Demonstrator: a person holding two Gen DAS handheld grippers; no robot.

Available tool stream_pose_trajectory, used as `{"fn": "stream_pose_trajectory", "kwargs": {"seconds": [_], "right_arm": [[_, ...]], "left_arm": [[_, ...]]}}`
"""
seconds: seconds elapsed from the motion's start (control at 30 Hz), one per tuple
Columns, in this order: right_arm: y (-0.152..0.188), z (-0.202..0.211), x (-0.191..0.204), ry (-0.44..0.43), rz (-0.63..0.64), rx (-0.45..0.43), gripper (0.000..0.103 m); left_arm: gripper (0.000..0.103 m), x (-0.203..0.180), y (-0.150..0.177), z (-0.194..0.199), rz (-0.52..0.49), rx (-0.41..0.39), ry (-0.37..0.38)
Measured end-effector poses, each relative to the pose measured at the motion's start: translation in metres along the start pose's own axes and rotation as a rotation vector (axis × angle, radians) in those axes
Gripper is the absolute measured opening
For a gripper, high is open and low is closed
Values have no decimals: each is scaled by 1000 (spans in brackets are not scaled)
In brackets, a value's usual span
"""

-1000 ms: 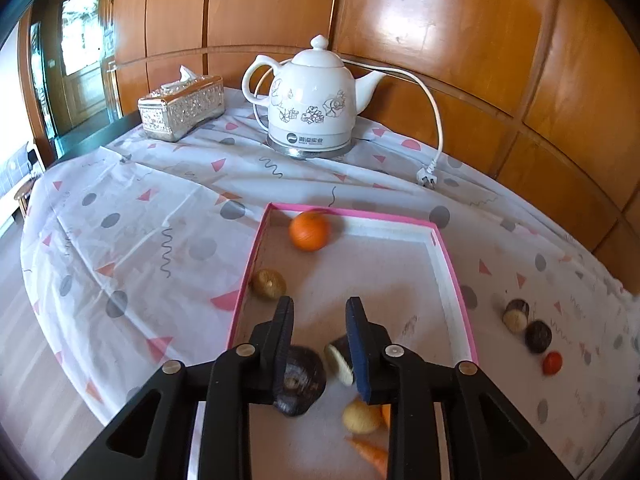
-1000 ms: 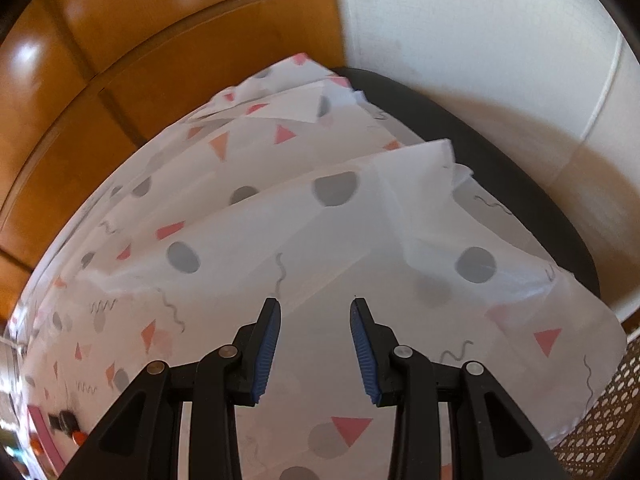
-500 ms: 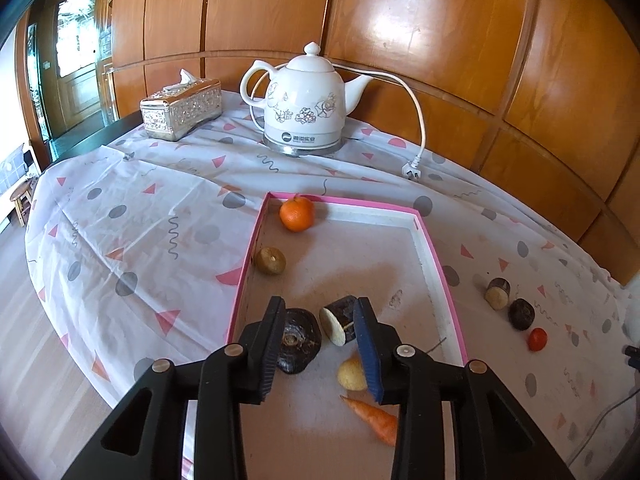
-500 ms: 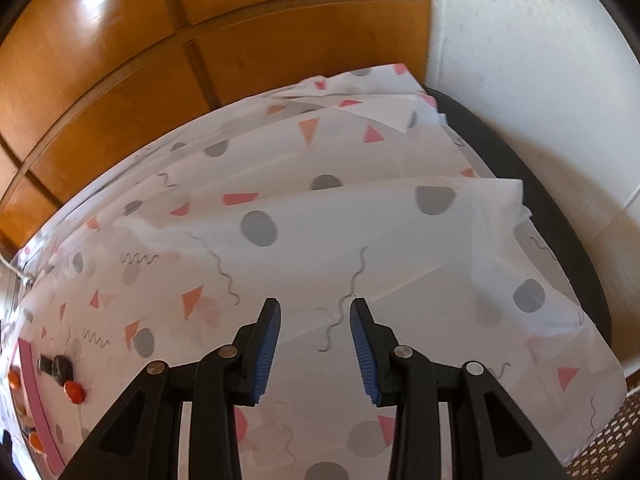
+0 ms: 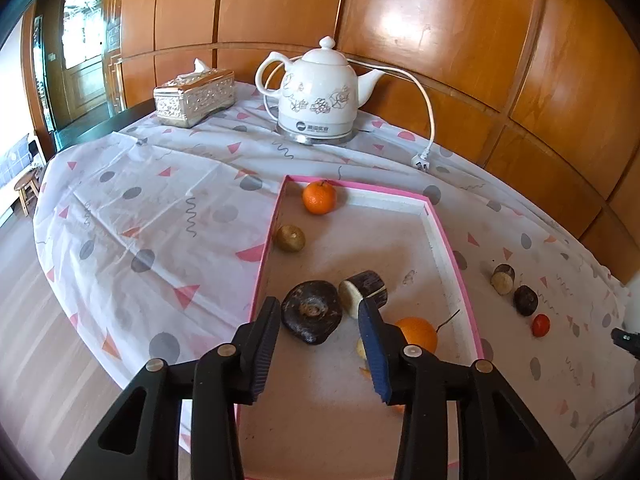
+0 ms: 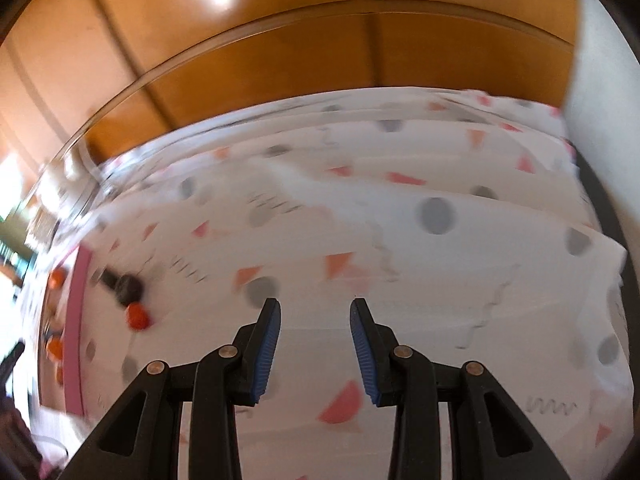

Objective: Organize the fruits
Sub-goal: 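Move the right tool toward the red tomato on the cloth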

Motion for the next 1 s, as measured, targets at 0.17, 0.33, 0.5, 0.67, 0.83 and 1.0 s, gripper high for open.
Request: {"fn": "stream_pose_trajectory", "kwargs": {"seconds": [0.17, 0.33, 0.5, 0.67, 0.83, 1.0], "right_arm": [[8, -11, 28, -53, 85, 49, 36], [15, -22, 45, -70, 128, 95, 36], [19, -30, 64, -90, 162, 127, 36], [21, -42, 96, -137, 200, 149, 36], [25, -62, 139, -188, 249, 175, 36], [26, -84, 173, -185, 295, 199, 36]], "left_arm": [[42, 7, 4, 1, 10, 3, -2], [42, 14, 6, 2, 23, 5, -4], [43, 21, 9, 5, 34, 2, -9], [44, 28, 15, 5, 49, 13, -15], [44, 33, 19, 5, 60, 23, -17], [44, 39, 20, 7, 70, 22, -19]]}}
Point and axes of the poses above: each gripper's, at about its wrist camera, not at the fingertips, and z roughly against the way its jaws point, x to its left, y to its underside, the point moved 6 cm from there along -z, roughly the way its jaws point, and after that the axes turned 8 degrees about -y, right-handed, at the moved point
